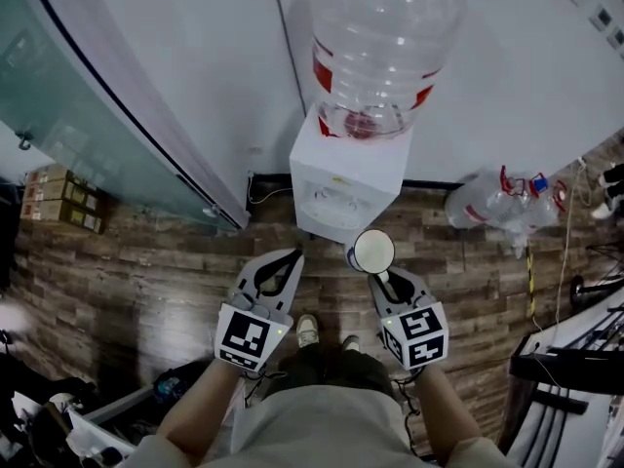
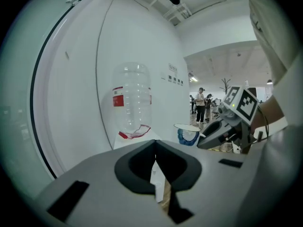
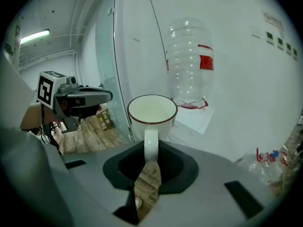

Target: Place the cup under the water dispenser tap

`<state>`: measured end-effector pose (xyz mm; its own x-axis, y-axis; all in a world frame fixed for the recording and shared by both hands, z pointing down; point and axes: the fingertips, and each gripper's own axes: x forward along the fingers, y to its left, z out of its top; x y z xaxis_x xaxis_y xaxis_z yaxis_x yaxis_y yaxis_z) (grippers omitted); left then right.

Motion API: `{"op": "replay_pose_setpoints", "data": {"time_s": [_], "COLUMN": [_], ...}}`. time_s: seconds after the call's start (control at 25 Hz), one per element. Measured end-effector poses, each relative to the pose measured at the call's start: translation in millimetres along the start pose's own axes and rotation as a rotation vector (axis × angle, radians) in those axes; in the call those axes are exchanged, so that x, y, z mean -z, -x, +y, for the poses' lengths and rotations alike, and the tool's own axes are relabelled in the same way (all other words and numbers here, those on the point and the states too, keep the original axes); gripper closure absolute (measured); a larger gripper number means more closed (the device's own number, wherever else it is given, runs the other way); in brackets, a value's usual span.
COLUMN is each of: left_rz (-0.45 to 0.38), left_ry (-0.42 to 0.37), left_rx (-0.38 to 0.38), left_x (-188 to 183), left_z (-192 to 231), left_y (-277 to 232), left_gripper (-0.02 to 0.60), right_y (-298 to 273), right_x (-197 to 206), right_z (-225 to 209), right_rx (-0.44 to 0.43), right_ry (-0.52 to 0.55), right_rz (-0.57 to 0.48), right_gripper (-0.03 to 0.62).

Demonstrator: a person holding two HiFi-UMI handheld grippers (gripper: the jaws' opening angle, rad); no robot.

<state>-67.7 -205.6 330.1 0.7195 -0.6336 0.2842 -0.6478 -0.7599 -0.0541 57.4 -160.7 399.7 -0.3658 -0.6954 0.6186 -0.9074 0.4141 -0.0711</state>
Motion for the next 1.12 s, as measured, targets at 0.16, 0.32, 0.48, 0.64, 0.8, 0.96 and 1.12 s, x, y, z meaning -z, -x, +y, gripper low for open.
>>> {"op": "replay_pose_setpoints", "data": {"time_s": [0.16,0.32,0.48,0.64,0.8,0.96,1.12], "left_rz": [0.026,0.027,0.035,0.044,0.046,0.021,0.032], "left_ry": [0.035,0.098,0.117,0.132,0.161,0.188,0.185], "left_rx": [-0.025,-0.025,-0.056,-0.095,-0.124,-0.153,-0.166], "left_x": [24,49,83,119,151,177,206], "left_z": [11,16,23,31,42,51,58], "left_y": [-14,-34,-55,-74,-91,-105,-123], "left_gripper": [0.575,0.575,0.575,0.575,0.575,0.575,0.575], "right_y": [-31,-67,-107,-147,-182,-212,-243], "right_x": [6,14,35,57,74,99,124], "right_z": [-5,-10,-17,-26,-35,-41,-50], "right_rx": [-0.02,-0.053,-0.069,-0.073,-0.059,-0.055,-0.049], "right_ry": [0.004,0.027,0.048,0.114,0.144,0.134,0.111], "right_rz": [0.023,0.016,0.03,0.02,0.018,0.041,0.047], "right_gripper": [0.526,0.526,0.526,0.526,0.526,0.526,0.526]}}
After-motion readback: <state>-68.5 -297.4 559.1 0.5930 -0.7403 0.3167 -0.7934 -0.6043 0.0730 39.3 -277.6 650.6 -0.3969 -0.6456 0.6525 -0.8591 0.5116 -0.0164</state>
